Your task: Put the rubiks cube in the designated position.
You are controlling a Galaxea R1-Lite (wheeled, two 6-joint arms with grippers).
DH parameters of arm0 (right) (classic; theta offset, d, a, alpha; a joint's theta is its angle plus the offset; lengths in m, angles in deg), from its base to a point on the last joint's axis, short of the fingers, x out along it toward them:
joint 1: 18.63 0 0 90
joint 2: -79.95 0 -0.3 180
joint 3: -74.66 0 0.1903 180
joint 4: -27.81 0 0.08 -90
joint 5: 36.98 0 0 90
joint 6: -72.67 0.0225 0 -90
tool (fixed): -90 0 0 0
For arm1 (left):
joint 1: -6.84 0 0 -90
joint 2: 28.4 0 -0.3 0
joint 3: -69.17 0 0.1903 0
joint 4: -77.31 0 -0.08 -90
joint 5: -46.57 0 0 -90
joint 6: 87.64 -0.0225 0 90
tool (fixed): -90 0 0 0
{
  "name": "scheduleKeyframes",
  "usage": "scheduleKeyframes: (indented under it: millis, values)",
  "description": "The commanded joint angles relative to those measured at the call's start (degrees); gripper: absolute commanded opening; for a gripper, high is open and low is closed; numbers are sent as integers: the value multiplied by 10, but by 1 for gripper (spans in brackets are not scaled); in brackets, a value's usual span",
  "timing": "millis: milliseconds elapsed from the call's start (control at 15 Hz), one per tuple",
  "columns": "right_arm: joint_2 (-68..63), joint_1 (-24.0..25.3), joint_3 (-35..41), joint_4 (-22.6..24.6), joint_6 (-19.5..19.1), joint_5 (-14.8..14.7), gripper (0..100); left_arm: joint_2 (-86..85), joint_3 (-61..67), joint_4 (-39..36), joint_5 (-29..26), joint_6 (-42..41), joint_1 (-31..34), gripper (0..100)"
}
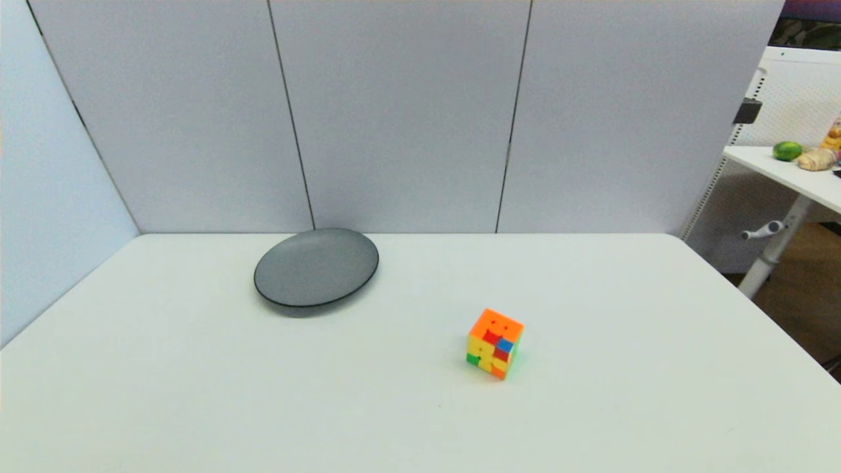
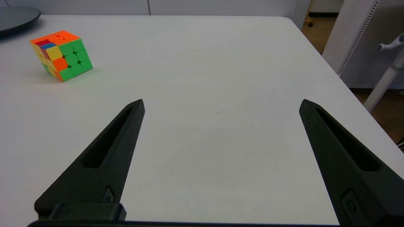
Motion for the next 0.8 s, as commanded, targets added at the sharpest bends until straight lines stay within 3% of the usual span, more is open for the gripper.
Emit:
scheduleKeyframes:
  millis: [67,600,800]
  values:
    - [-1,0,0,0,0,0,100,0,0,0,0,0,0,100]
    - [-1,0,0,0,0,0,100,0,0,-2,1,12,0,100]
    - [-1,0,0,0,0,0,100,96,-55,-8,-5,6,0,100]
